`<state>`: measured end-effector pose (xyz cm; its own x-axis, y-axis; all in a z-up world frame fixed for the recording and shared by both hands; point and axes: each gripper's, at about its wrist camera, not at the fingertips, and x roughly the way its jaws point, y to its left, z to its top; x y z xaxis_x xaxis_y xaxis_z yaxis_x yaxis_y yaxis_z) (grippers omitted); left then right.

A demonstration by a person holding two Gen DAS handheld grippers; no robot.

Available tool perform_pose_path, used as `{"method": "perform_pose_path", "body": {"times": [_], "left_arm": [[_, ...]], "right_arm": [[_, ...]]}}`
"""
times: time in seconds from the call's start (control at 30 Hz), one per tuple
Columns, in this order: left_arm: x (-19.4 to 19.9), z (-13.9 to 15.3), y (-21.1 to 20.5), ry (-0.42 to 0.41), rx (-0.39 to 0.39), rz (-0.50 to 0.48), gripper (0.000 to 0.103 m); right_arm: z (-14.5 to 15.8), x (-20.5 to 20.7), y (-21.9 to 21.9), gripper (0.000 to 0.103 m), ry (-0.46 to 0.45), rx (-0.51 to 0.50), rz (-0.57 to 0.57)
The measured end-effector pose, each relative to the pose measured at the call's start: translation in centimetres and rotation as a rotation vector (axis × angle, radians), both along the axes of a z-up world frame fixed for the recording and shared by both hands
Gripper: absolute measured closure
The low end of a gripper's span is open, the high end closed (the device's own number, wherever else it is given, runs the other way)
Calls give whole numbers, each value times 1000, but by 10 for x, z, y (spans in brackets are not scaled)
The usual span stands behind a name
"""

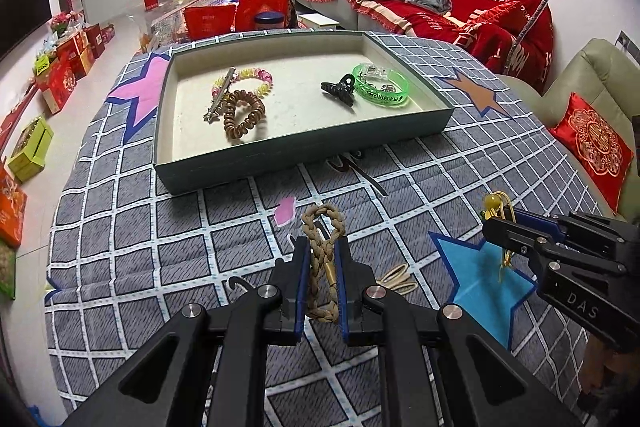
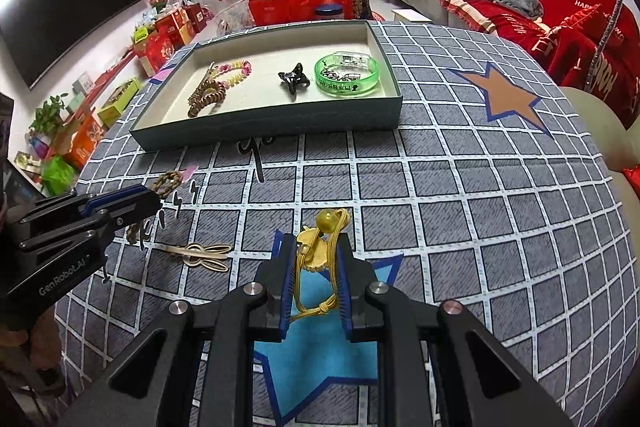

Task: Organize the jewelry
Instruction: 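Carry the braided hair tie and yellow hair tie over the tray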

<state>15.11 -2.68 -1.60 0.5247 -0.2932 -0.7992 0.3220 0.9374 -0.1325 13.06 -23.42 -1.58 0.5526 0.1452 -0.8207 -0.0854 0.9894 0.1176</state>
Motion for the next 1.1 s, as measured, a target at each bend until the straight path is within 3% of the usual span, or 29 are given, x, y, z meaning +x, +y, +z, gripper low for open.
{"method": "perform_pose_path", "body": {"times": [0.57,1.1], "left_arm": [[-14,13,13,-27,-41,-15,73],[9,29,34,-62,-59,19,73]], "right_arm": [[8,-5,13,83,10,2,-2],[30,22,22,83,-21,24,17]]}}
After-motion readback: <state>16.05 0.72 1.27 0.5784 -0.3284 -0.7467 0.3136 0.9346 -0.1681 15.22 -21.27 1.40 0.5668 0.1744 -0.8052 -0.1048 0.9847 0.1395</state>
